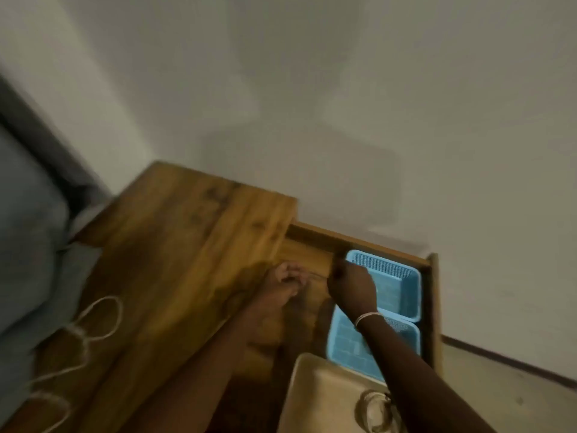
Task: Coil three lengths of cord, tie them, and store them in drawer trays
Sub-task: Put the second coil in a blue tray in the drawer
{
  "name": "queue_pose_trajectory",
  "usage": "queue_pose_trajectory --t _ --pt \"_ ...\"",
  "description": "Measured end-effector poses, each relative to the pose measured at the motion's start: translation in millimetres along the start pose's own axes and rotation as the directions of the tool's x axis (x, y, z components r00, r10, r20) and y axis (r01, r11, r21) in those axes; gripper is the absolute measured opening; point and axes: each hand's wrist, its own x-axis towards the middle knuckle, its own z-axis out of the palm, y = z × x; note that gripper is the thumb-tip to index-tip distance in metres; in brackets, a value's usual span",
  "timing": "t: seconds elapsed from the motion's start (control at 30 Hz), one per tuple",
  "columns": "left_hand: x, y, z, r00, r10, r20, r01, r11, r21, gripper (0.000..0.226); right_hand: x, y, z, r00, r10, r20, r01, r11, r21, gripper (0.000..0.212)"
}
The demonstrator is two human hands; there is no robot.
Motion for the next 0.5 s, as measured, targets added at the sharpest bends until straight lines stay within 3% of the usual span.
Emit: queue_pose_trajectory --t 0.07,0.13,0.2,0.27,0.37,0.5 --pt "-31.8 12.3 -60.9 0.985 0.069 -0.156 -0.080 0.995 -0.062 0.028 3.7 -65.6 6.2 0.982 -0.188 -0.004 0.188 0.978 0.094 0.006" --pt "-80.6 11.7 -129.5 0.925 0.132 -0.356 -0.175 0.980 -0.091 0.028 -6.0 -140.7 25.5 0.915 -0.404 0.015 0.398 0.906 0.142 0.012" --pt "-134.3 4.2 -187.0 0.813 0.200 -0.547 -0.243 0.970 -0.006 0.028 -26.2 -207.9 51.0 0.815 -0.577 0.054 0.559 0.807 0.191 0.022" --pt "-199.6 -11.7 -244.8 0.655 0.244 -0.716 -0.223 0.967 0.125 0.026 -62.5 -275.6 83.2 0.696 -0.710 0.110 0.675 0.699 0.238 0.025" --pt "-281.9 -56.2 -321.8 0.422 0.319 -0.849 -0.035 0.941 0.336 0.015 -123.7 -352.9 124.3 0.525 -0.828 0.197 0.757 0.560 0.338 0.006" --pt "-380.6 -125.2 -376.3 0.326 0.192 -0.926 0.237 0.931 0.277 0.010 -211.6 -415.1 162.7 0.274 -0.910 0.312 0.807 0.394 0.441 0.008"
